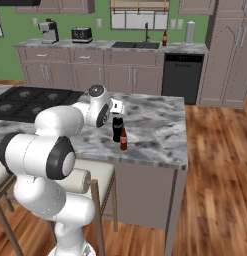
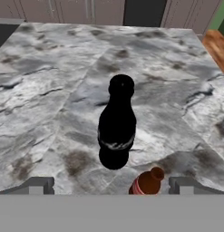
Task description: Place the large bottle from the dining counter next to the other large bottle outside the sink, and place the small bottle from the dining counter next to the other small bottle inside the sink.
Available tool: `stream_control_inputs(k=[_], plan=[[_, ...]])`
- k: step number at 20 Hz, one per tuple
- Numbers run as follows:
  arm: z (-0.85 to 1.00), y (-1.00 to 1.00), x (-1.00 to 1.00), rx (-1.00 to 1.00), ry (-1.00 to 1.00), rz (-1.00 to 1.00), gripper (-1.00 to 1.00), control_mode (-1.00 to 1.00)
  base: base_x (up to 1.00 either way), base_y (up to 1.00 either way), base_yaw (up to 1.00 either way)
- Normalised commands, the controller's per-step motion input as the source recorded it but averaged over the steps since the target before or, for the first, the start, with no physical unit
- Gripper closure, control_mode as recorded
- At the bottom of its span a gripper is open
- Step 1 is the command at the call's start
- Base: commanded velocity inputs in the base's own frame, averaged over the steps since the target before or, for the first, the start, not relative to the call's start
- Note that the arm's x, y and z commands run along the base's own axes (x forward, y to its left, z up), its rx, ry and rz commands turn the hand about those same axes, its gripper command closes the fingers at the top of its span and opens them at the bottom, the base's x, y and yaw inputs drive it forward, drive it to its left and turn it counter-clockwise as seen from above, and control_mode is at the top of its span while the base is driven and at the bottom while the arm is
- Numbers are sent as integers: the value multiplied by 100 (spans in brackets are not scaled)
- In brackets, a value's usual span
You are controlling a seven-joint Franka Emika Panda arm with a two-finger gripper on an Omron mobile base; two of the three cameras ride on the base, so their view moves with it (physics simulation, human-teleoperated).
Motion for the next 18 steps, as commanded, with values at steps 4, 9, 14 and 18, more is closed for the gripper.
stream_control_inputs(k=[4,9,14,18], plan=[[-4,-4,8,0,0,0,-100,-100,0,0,0],[-14,-6,18,0,0,0,-100,-100,0,0,0],[-17,-4,21,0,0,0,-100,-100,0,0,0],[-11,-2,17,0,0,0,-100,-100,0,0,0]])
